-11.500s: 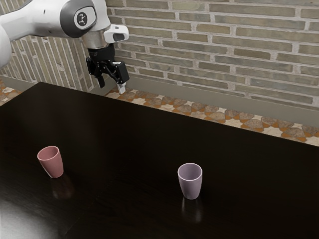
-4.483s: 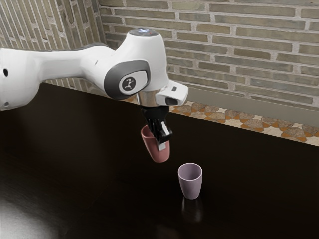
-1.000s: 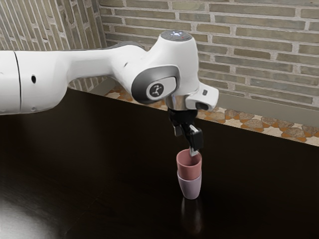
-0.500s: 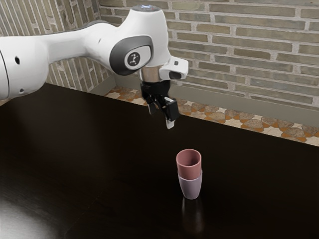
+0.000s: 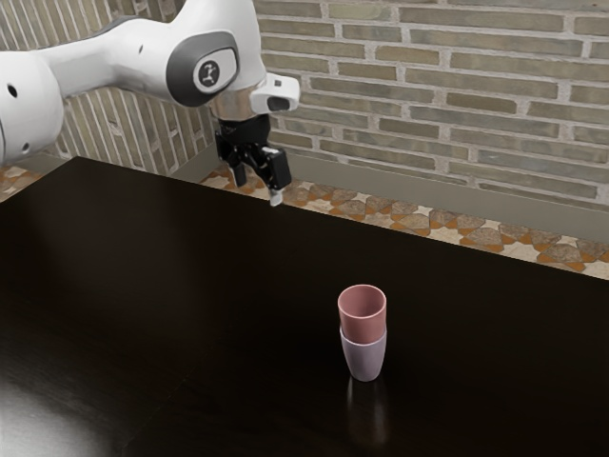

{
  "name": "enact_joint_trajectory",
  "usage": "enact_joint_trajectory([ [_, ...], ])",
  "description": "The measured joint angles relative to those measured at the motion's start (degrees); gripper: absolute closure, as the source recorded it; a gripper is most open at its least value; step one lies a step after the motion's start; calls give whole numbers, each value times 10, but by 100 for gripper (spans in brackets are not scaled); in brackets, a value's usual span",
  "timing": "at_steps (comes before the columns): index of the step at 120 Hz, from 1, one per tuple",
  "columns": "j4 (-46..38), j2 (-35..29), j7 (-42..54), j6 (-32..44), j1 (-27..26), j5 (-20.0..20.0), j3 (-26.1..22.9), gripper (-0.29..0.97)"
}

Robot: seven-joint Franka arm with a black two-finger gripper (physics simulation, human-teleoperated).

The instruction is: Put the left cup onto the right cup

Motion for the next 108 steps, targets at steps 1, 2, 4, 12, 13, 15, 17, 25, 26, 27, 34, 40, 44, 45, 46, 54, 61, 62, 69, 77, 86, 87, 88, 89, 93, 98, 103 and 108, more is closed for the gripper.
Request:
enact_joint_trajectory([
  [1,0,0,1,0,1,0,0,0],
  [2,0,0,1,0,2,0,0,0],
  [4,0,-1,2,-1,4,-1,0,0],
  [12,0,-4,6,-2,10,-1,0,0],
  [13,0,-5,7,-2,11,-1,0,0],
  [15,0,-6,8,-2,11,-1,0,0],
  [17,0,-8,8,-2,12,0,0,0],
  [25,0,-11,12,-3,12,0,0,0],
  [26,0,-11,12,-3,12,0,0,0],
  [27,0,-11,13,-3,12,0,0,0],
  [34,1,-14,15,-3,12,-1,0,0],
  [40,1,-18,17,-3,12,0,0,0],
  [44,1,-20,18,-4,12,-1,0,0],
  [45,1,-20,18,-4,12,-1,0,0],
  [46,0,-21,19,-4,12,-1,0,0],
  [54,0,-24,21,-4,12,-1,0,0],
  [61,0,-26,22,-4,12,-1,0,0],
  [62,0,-26,22,-4,12,-1,0,0],
  [69,0,-29,23,-5,12,0,0,0],
  [77,0,-29,25,-7,12,0,0,0],
  [86,0,-29,26,-8,12,-1,0,0],
  [87,0,-29,27,-8,12,-1,0,0],
  [88,0,-29,27,-8,12,-1,0,0],
  [89,0,-29,27,-9,12,-1,0,0],
  [93,0,-29,28,-9,12,-1,0,0],
  [98,0,-29,28,-9,12,-1,0,0],
  [103,0,-29,29,-9,12,-1,0,0],
  [108,0,-29,30,-10,12,-1,0,0],
])
